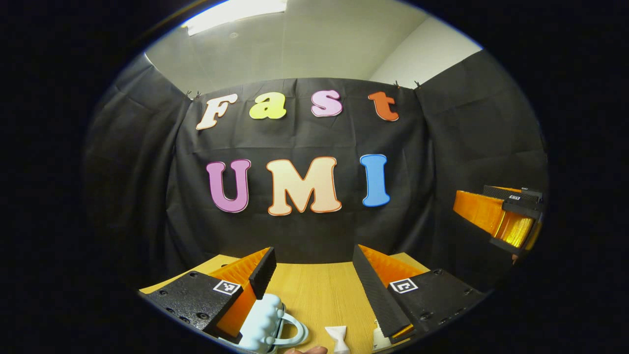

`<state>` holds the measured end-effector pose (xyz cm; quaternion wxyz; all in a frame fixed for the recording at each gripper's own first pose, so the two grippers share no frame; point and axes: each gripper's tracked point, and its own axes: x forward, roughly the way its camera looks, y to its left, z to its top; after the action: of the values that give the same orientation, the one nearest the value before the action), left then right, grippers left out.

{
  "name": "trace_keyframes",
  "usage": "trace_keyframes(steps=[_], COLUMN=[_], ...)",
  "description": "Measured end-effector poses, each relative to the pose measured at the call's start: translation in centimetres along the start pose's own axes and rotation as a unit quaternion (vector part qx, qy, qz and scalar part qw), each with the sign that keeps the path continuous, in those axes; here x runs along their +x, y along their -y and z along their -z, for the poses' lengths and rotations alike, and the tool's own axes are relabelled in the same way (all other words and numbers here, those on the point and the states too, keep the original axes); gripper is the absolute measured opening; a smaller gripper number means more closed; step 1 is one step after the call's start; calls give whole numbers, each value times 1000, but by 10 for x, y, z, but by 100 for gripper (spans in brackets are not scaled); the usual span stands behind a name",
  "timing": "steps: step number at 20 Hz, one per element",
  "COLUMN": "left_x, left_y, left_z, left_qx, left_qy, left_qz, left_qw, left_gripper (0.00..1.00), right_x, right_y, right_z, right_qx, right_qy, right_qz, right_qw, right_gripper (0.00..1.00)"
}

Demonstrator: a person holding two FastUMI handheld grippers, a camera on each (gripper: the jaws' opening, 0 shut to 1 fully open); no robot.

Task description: First open the suitcase, pack the skin care products into it, and then close the suitcase.

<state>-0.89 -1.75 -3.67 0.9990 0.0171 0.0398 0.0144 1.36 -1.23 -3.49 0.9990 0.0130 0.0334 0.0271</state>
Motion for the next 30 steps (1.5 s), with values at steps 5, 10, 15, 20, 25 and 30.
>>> trace_keyframes(steps=[5,10,15,20,25,30], left_x=[-1,-4,7,12,18,23], left_y=[6,11,15,0,-12,-18], left_z=[40,100,172,233,275,322], left_qx=[20,28,15,15,1,-37], left_qy=[-47,-115,-209,-289,-344,-422], left_qz=[-21,-25,11,18,13,8], left_qw=[998,993,978,957,939,906], left_gripper=[94,92,93,93,93,93], right_x=[6,18,26,28,26,26], right_y=[14,28,29,25,27,27], right_z=[27,50,55,67,74,78], right_qx=[-2,6,-5,-24,-37,-57], right_qy=[-27,-48,-53,-70,-84,-91], right_qz=[-23,-38,-11,13,33,45], right_qw=[999,998,999,997,995,993], right_gripper=[99,99,100,98,100,100])
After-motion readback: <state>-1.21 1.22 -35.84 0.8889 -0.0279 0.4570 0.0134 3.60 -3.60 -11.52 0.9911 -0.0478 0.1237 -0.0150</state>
